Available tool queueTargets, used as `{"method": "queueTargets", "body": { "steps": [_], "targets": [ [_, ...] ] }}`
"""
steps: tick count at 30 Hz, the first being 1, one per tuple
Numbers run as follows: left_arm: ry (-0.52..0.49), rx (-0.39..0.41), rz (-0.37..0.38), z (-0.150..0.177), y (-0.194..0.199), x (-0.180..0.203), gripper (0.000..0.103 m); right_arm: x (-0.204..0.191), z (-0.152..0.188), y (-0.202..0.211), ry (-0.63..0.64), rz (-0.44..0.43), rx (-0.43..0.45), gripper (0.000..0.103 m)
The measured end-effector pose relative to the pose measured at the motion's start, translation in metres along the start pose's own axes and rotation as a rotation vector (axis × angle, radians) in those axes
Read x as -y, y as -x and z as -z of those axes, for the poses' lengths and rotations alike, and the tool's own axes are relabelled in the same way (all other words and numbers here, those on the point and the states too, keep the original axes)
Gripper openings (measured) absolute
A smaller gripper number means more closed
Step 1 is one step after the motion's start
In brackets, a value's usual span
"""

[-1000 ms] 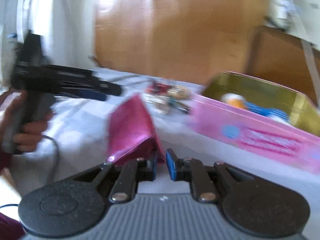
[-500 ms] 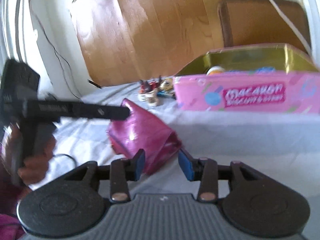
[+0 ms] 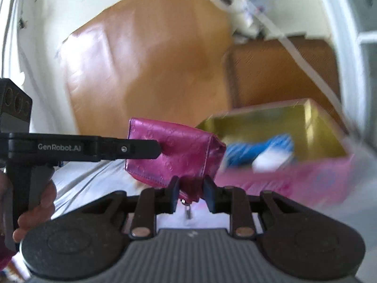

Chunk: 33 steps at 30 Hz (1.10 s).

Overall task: Organize rigid objects
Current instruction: 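Lower the pink pouch into the tin and open the right gripper, then grasp the red cigarette box with the right gripper and lift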

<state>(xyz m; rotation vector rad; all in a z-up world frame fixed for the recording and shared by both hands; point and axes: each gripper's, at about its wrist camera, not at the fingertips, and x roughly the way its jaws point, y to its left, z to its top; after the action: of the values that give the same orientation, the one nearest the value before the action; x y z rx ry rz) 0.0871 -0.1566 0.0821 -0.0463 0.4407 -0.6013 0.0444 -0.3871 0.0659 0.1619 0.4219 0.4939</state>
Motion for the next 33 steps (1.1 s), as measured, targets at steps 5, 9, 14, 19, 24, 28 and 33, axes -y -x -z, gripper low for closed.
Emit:
{"method": "queueTargets", "body": {
  "steps": [5,9,14,19,24,28,33],
  "targets": [
    [0.024,-0.038,-0.044,-0.027,-0.068,-0.013,0.051,0.034,-0.036,-0.041,0.027,0.098,0.022,0.023],
    [0.063,-0.081,-0.101,-0.037,-0.111,-0.035,0.050,0.054,-0.050,-0.092,0.033,0.152,-0.038,0.023],
    [0.059,-0.082,-0.241,-0.044,-0.137,-0.052,0.051,0.060,-0.056,-0.152,0.043,0.291,-0.084,0.027],
    [0.171,0.001,-0.209,-0.039,-0.082,-0.070,0.051,0.058,-0.050,-0.136,-0.049,0.298,-0.048,0.029],
    [0.190,0.033,-0.256,-0.007,-0.005,-0.082,0.055,0.043,-0.025,-0.082,-0.045,0.240,0.050,0.030],
    [0.218,-0.024,-0.354,0.030,0.039,-0.094,0.055,0.017,-0.017,-0.060,-0.059,0.127,0.068,0.030],
    [0.280,-0.092,-0.500,0.068,0.075,-0.125,0.055,-0.034,-0.011,-0.059,0.000,-0.042,0.029,0.032]
  ]
}}
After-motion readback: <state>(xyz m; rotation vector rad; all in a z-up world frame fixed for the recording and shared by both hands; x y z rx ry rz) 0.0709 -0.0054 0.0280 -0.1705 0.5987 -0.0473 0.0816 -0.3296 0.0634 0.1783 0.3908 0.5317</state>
